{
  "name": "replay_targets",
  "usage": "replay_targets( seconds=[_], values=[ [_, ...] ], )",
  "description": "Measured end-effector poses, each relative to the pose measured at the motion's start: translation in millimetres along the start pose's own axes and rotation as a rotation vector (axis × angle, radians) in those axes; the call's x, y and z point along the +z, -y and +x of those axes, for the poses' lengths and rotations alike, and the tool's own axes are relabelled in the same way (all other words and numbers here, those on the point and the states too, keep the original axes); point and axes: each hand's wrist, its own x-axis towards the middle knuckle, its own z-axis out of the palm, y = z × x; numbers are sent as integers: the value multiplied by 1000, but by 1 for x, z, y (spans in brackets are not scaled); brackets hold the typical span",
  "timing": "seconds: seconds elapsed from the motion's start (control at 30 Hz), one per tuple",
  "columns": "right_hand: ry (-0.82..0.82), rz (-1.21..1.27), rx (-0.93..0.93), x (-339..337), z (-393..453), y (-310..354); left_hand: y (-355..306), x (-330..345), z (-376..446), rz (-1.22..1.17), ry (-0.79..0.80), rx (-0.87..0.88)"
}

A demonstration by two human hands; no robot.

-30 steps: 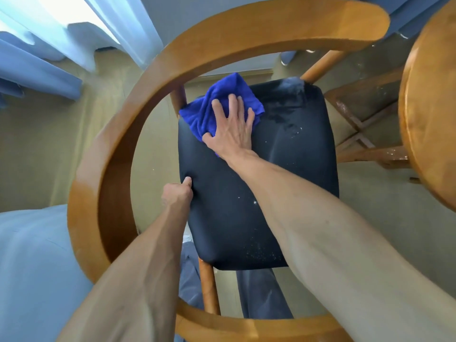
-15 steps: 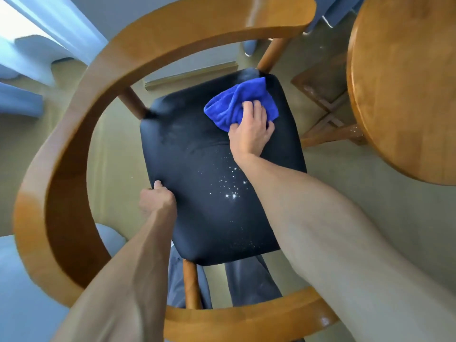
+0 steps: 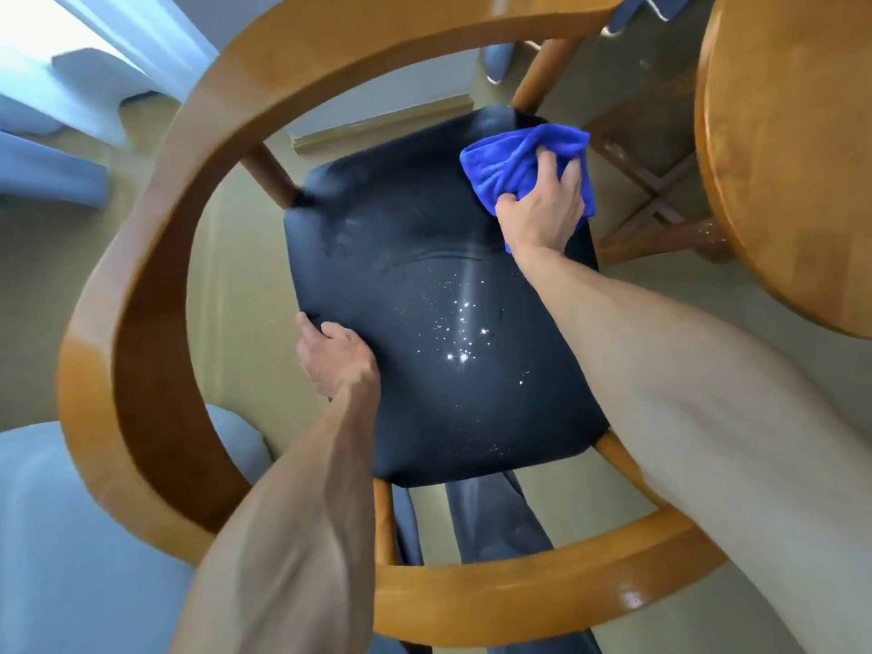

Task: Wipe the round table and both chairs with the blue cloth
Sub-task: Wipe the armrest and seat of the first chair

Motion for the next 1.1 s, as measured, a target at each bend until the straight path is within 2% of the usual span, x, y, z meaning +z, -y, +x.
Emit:
replay_targets(
  seconds=[0.27,0.4,0.47,0.53,0.63,0.73,0.87,1.0,1.1],
  values=[
    [15,-6,-50,15,-51,40,22,-17,21,-66,68,3],
    [178,-34,-159,42,-117,83,28,-25,28,-214,25,-177],
    [268,-85,-239,48,-143,91,35,-30,30,-223,49,-205],
    [311,-110,-349,47,-160,81,44,-35,30,-198,108,-190],
    [272,-107,-508,40,-178,51,53,-38,29,-130,227,-138],
    [268,-155,-576,27,-184,31,53,-36,16,-72,291,-30],
    [342,-224,-505,0,-172,17,50,-31,-2,-6,275,119],
    [264,-249,-368,-18,-158,-16,50,-31,-16,89,268,147],
    [274,-282,-345,-28,-148,-35,54,-30,-29,152,254,146]
  ],
)
